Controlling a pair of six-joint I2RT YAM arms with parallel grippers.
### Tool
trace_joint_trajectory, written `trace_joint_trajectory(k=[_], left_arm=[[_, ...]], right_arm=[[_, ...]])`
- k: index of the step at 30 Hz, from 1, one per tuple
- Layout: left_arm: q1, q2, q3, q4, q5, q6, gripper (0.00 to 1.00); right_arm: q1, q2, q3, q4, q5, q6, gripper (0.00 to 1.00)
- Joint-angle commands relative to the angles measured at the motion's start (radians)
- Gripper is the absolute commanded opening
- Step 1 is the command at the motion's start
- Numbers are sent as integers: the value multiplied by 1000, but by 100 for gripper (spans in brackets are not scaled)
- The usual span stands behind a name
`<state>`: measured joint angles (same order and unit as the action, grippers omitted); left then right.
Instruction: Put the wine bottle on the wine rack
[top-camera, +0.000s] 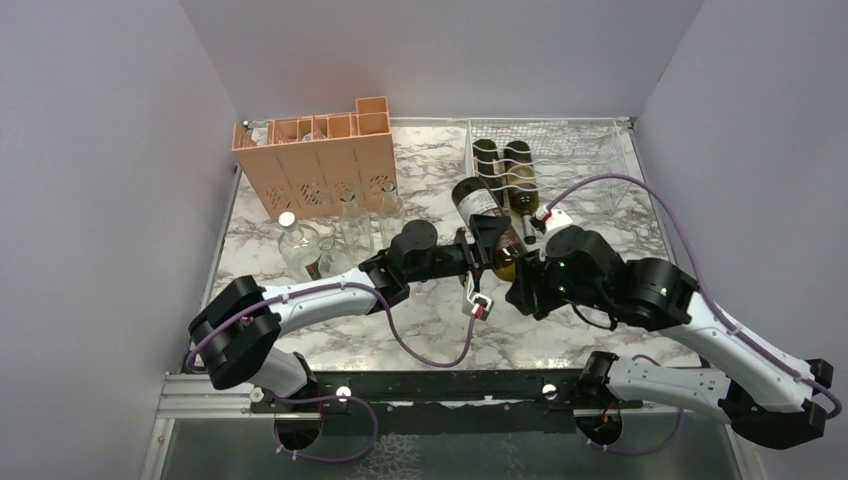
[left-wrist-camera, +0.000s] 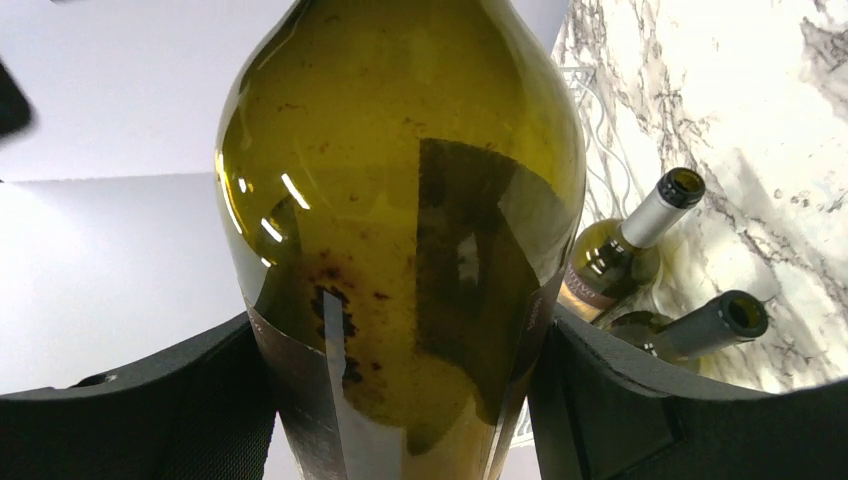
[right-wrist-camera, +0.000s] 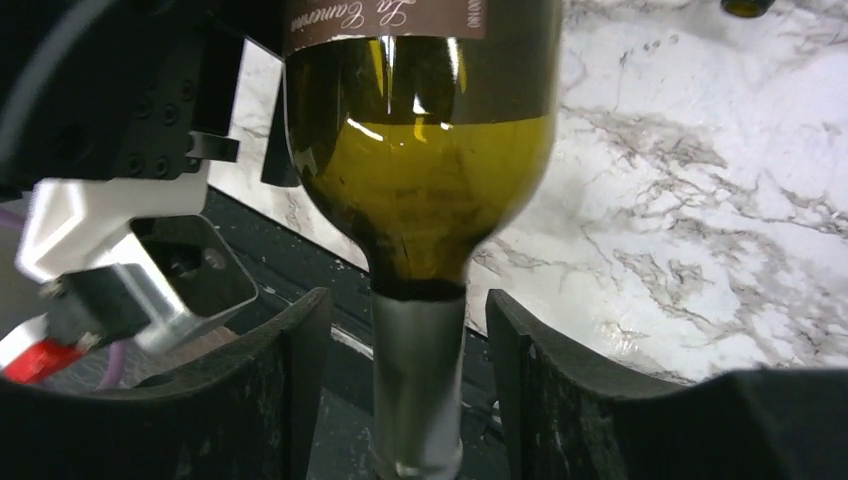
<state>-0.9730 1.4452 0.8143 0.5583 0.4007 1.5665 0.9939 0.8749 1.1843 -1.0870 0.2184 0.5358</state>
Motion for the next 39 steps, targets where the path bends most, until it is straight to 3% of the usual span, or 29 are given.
trace_joint_trajectory(k=[1,13,19,22,25,26,27,29,30,31,32,39], left_arm=[[-2,-24,93,8,33,117,0],[-3,-45,103,-45,21,119,0],[-3,-52,116,-53,18,79,0],[-2,-55,119,-55,26,69,0],[-3,-62,120,-55,26,46,0],[-3,-63,120,-55,25,36,4],[-3,-66,119,-55,23,27,15],[-3,-69,114,-55,25,18,47],[-3,-69,113,-55,28,21,55],[-5,-68,116,-55,30,16,86],[-8,-68,122,-55,32,-2,97],[-10,-73,119,-55,-15,-118,99]], right_arm=[[4,44,-30,43,-40,43,58],[5,81,-105,110,19,50,46],[4,86,-124,119,52,51,23],[4,83,-127,123,75,52,5],[4,74,-127,126,97,56,1],[5,72,-126,130,104,55,1],[5,68,-127,133,111,55,1],[4,59,-122,139,139,55,1],[5,54,-119,145,156,55,1],[4,51,-114,150,174,55,1],[4,49,-106,155,191,53,1],[4,117,-18,164,362,34,1]])
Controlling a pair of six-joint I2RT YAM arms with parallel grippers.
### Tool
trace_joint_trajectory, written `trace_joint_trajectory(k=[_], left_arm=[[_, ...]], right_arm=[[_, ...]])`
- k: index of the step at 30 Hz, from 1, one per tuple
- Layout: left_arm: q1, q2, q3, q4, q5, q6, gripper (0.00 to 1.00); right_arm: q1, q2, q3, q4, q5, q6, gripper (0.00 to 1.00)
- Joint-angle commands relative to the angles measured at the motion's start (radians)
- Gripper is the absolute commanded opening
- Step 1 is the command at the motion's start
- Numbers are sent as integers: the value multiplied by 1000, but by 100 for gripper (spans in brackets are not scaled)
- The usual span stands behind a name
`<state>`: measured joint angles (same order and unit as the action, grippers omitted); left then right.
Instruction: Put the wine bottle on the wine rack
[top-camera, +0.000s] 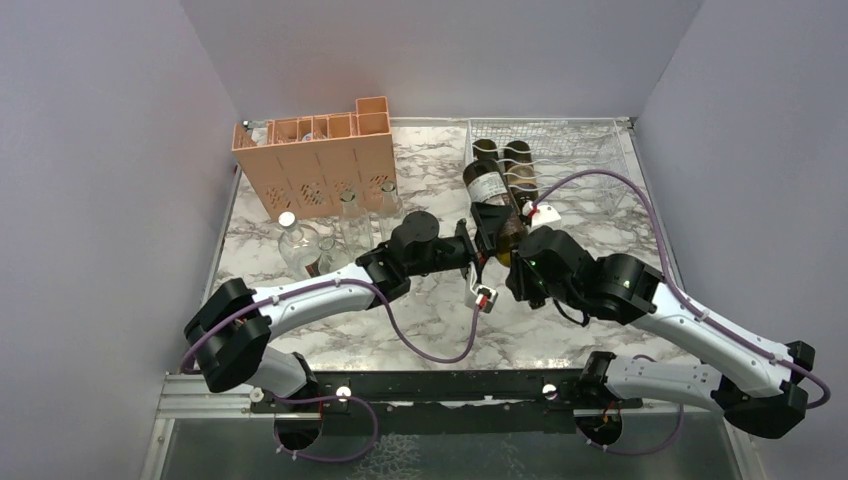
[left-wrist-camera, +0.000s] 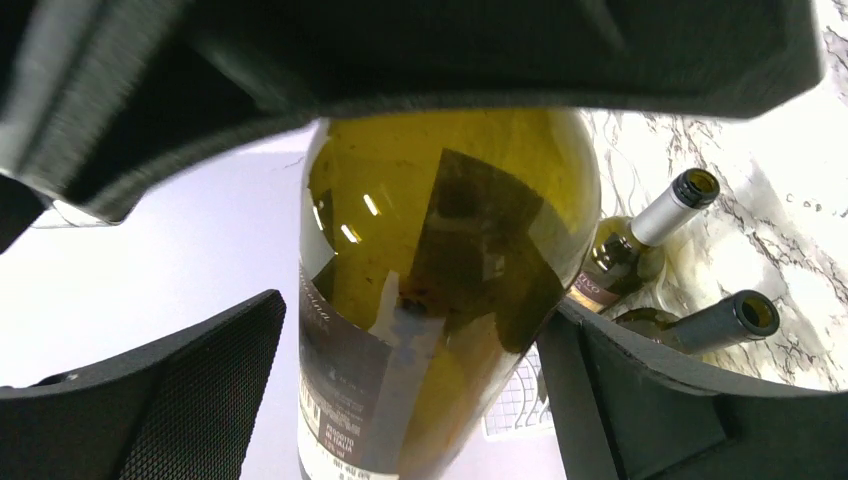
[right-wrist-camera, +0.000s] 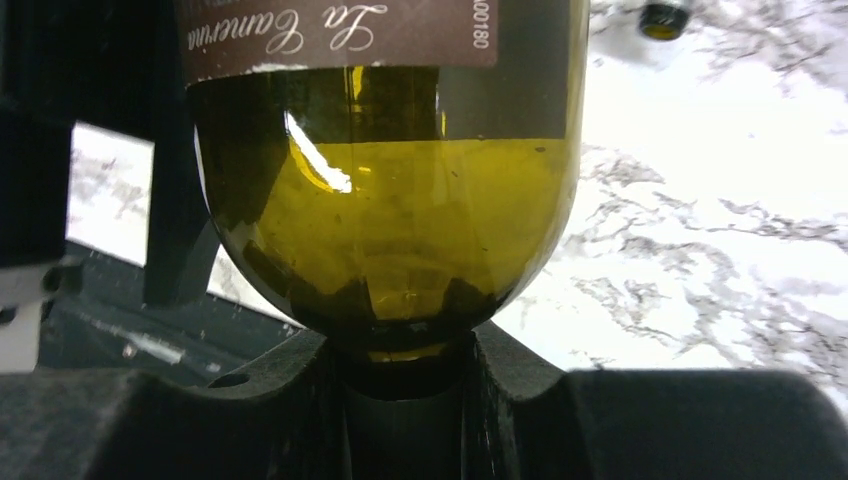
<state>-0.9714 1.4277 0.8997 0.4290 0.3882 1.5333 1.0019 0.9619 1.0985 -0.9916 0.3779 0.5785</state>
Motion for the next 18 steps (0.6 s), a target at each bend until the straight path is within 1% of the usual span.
trace_joint_trajectory(k=[1,6,10,12,13,16,18], left_arm=[[-12,-58,27,75,-22,-92,99],[-12,-96,-15,77,-130,-183,99],[-12,-150,-64,96,-203,-328,99],[-12,-176,-77,106,-263,-453,99],[-12,-185,-76,108,-302,-563,99],[-12,-205,-66,108,-424,-815,99],[-12,-230,-85,109,-470,-934,99]], right_arm=[[-5,37,74,73,223,-10,1],[-8,73,92,79,284,-2,1],[-45,82,81,72,262,11,1],[-99,83,69,82,220,-1,1],[-133,83,63,92,193,-12,1],[-246,80,42,129,107,-47,1],[-309,81,33,124,52,-51,1]])
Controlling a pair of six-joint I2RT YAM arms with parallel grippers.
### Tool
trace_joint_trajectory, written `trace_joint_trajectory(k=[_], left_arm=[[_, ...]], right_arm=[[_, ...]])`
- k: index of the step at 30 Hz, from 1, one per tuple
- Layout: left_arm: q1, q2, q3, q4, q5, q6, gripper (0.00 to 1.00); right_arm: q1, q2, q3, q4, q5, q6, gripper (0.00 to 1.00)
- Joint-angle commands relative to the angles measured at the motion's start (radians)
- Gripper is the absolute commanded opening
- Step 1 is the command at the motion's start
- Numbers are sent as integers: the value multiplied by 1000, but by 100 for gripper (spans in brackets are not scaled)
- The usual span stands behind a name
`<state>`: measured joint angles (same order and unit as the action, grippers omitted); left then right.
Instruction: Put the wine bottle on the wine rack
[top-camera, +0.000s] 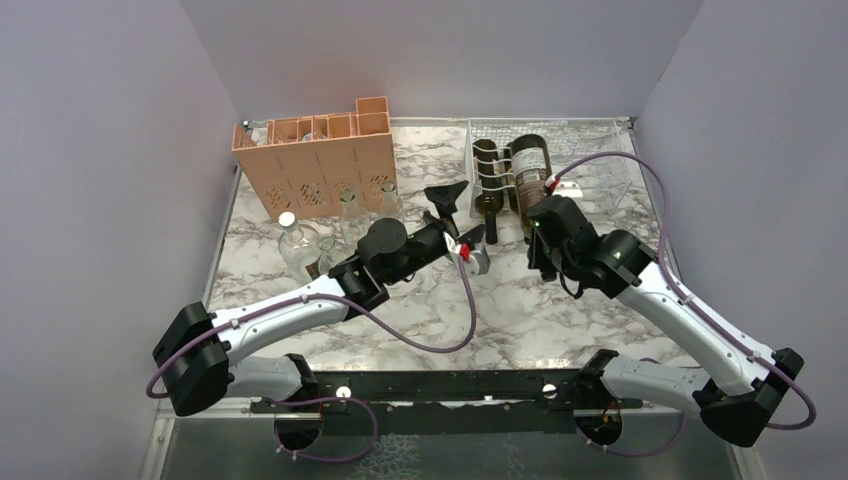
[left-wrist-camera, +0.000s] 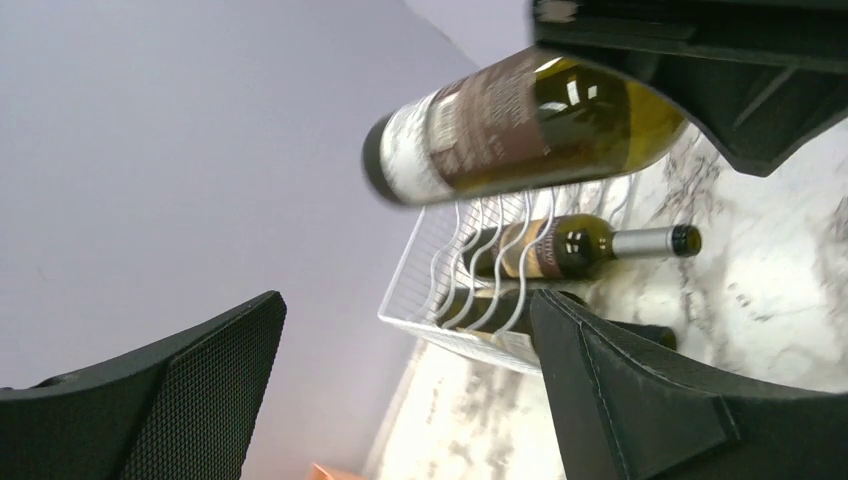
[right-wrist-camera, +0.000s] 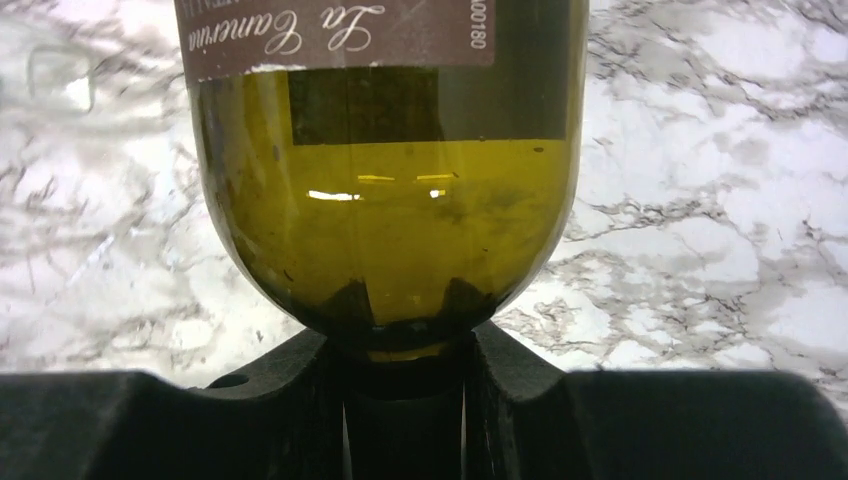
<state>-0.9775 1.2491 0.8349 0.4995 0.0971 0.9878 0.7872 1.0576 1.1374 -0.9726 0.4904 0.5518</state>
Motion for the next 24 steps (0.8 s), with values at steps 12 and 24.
trace_joint_trajectory(k=[12,24], left_arm=[[-3,-112,-53,-110,-377,-1036,99],[5,90,182,-531,-403,-1277,99]], right_arm=[[-320,-5,-55,-51,-89,112,1],[-414,-19,-214,-16,-180,147,1]])
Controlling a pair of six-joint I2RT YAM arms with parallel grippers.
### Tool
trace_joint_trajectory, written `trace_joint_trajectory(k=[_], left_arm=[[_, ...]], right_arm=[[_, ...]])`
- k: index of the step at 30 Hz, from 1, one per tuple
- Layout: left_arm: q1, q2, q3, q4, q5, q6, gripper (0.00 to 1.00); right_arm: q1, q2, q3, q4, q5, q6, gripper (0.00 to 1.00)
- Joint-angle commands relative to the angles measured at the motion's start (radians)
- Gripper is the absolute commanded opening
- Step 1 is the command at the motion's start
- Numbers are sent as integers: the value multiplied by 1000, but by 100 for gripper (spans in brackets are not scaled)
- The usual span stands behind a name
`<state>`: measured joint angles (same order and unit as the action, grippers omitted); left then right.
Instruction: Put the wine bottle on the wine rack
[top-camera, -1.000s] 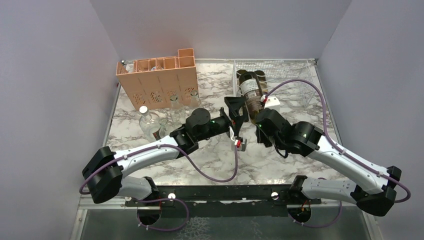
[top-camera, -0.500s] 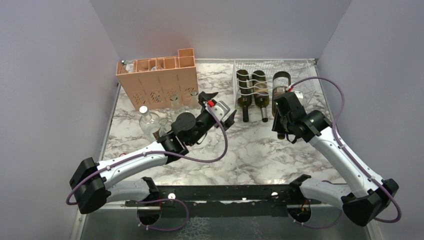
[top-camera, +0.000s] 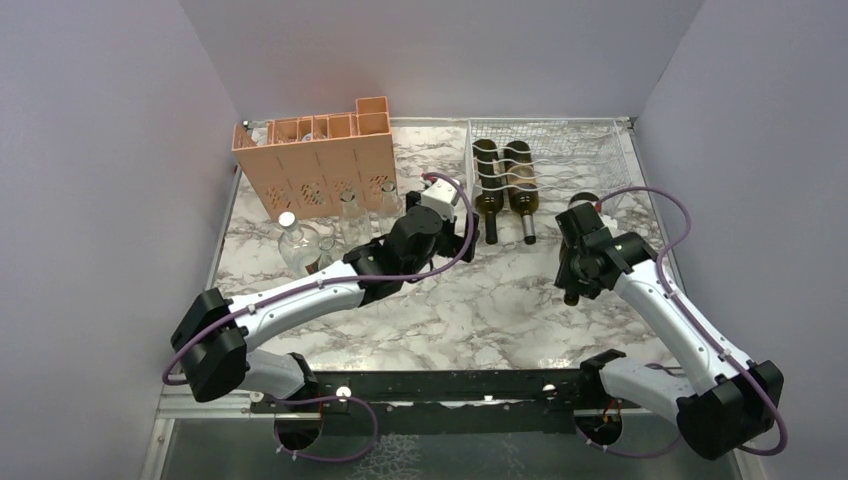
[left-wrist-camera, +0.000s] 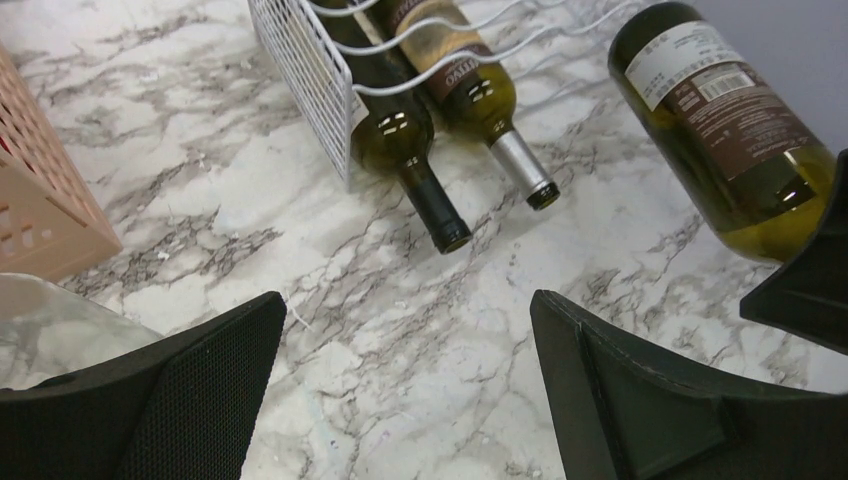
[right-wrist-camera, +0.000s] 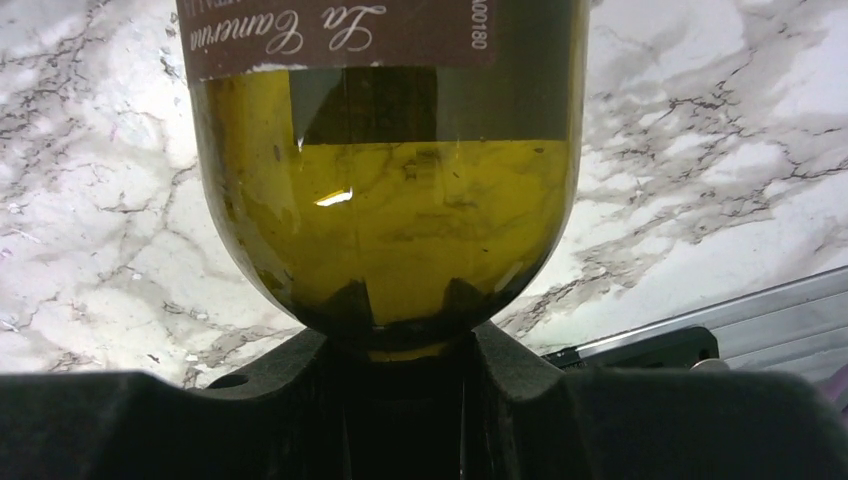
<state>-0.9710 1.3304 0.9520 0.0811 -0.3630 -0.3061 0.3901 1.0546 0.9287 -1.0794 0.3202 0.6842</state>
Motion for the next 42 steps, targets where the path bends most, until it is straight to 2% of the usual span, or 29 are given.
trace_joint_trajectory(k=[1,5,12,22,30,36,42], left_arm=[[-1,2,51,-88,105,55,99],[-1,-33,11,-24,209,83,99],[-3,-78,7,-29,306,74,99],[-8,-152,-52,48,331,94,99],[-8,-167,-31,17,366,79,99],[-7,-163,6,-35,363,70,99],[-8,-166,40,-73,380,58,99]], right_arm=[[-22,-8,-16,114,-22,4,1],[-57,50,-56,219,-101,-38,1],[-121,152,-63,392,-90,-128,1],[-168,207,-81,658,-67,-333,1],[-224,309,-79,878,-151,-508,1],[-265,423,-10,950,-266,-601,1],[-310,534,95,928,-253,-620,1]])
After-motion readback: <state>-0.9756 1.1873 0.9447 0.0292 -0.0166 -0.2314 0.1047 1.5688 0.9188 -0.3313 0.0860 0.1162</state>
